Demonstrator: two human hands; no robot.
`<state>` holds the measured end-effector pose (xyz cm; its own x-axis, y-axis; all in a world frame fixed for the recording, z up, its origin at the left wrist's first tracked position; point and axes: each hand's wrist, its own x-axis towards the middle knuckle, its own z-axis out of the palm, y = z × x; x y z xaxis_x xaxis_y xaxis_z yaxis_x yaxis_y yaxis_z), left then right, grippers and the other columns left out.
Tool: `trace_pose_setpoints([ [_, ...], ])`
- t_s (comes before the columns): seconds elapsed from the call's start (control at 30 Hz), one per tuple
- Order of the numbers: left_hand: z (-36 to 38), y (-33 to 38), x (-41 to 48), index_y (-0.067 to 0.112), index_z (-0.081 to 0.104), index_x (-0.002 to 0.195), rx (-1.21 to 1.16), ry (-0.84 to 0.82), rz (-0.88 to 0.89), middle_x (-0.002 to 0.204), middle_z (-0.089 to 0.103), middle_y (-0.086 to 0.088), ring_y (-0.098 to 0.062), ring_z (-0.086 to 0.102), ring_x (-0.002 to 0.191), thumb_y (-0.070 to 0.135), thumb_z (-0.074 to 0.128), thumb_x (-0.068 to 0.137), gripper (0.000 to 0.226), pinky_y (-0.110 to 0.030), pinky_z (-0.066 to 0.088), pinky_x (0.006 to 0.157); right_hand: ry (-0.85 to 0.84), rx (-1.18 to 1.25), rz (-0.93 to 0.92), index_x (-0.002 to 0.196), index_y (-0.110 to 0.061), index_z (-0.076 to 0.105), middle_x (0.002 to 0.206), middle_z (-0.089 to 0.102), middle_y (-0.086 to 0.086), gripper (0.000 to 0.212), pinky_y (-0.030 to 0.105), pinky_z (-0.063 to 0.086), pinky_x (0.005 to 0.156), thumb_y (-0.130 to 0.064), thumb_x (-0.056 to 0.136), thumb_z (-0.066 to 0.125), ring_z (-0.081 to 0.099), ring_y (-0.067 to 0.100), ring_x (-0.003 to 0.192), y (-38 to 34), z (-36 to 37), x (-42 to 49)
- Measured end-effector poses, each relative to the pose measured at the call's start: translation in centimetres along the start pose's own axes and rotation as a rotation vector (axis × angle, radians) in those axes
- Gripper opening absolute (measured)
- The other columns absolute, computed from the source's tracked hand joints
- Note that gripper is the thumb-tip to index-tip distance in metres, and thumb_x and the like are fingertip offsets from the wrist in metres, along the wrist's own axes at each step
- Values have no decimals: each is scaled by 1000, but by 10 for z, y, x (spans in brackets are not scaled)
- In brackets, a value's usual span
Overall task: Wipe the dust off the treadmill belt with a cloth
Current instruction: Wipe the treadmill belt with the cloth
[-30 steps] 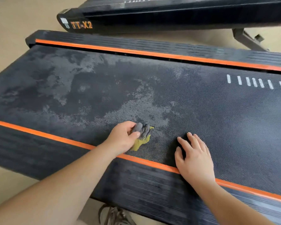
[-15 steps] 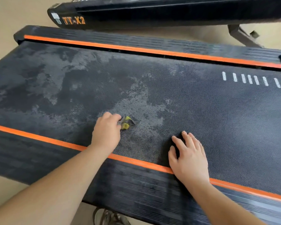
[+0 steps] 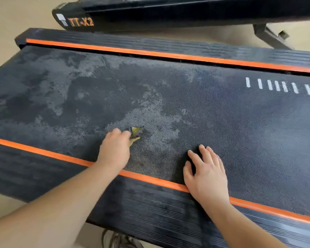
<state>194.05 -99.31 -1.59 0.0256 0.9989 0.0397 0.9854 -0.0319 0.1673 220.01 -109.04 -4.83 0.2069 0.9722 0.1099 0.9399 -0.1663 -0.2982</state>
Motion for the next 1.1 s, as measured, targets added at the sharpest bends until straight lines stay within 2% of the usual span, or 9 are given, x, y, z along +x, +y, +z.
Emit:
trace_pose_setpoints([
  [0.1,1,62,-31,17,66,99,-131,-97,64,96,59,-9,-35,62,90,20,56,91,13,-44,50,78,4,-9,-3,124,-22,73,144,60,14,43,52,36,118,-38,88,54,48,37,139,-2,-1,-1],
  [0.23,6,89,-61,24,60,96,-289,-243,404,97,52,0,-26,55,95,24,52,90,10,-44,49,82,11,11,-8,124,-22,74,144,59,14,43,52,35,119,-35,87,55,47,37,140,-1,-2,0],
  [0.3,7,57,-42,25,58,93,-219,-118,380,95,51,-2,-29,55,91,22,51,87,9,-45,51,77,8,9,-17,125,-23,73,145,59,13,44,50,34,120,-36,88,53,47,35,141,1,-2,-1],
  [0.37,4,21,-18,22,60,91,-135,-23,186,93,54,-7,-36,58,86,16,57,86,8,-46,52,72,-1,10,-11,126,-24,73,145,59,13,44,50,33,121,-36,89,53,46,34,142,1,-2,-2],
  [0.47,0,24,-19,20,64,93,-143,-16,-14,92,59,-9,-39,62,86,17,60,87,8,-46,52,73,7,6,-5,124,-22,73,143,60,14,43,52,37,118,-37,88,54,48,37,139,-2,-2,-1],
  [0.63,3,98,-69,27,62,96,-336,-276,344,95,55,1,-28,59,92,21,57,87,12,-42,50,77,27,15,-18,124,-21,73,143,59,14,44,53,38,116,-33,86,53,48,36,139,0,-1,0],
  [0.7,6,74,-50,27,57,94,-309,-188,377,96,51,1,-28,56,92,18,52,86,13,-43,50,78,43,33,-22,124,-22,73,144,60,13,45,53,38,117,-32,86,51,48,35,139,2,0,-2],
  [0.9,5,24,-8,14,65,94,-180,73,-86,91,61,-13,-41,61,84,12,63,86,8,-46,49,72,31,29,-10,123,-21,73,142,61,14,43,53,38,117,-34,87,53,48,37,138,0,1,-1],
  [1.1,24,101,-46,21,59,96,-289,-71,416,96,52,-4,-30,54,92,27,44,92,17,-46,51,75,19,28,-11,120,-20,74,144,59,14,41,53,38,117,-32,85,55,47,36,139,2,1,-1],
])
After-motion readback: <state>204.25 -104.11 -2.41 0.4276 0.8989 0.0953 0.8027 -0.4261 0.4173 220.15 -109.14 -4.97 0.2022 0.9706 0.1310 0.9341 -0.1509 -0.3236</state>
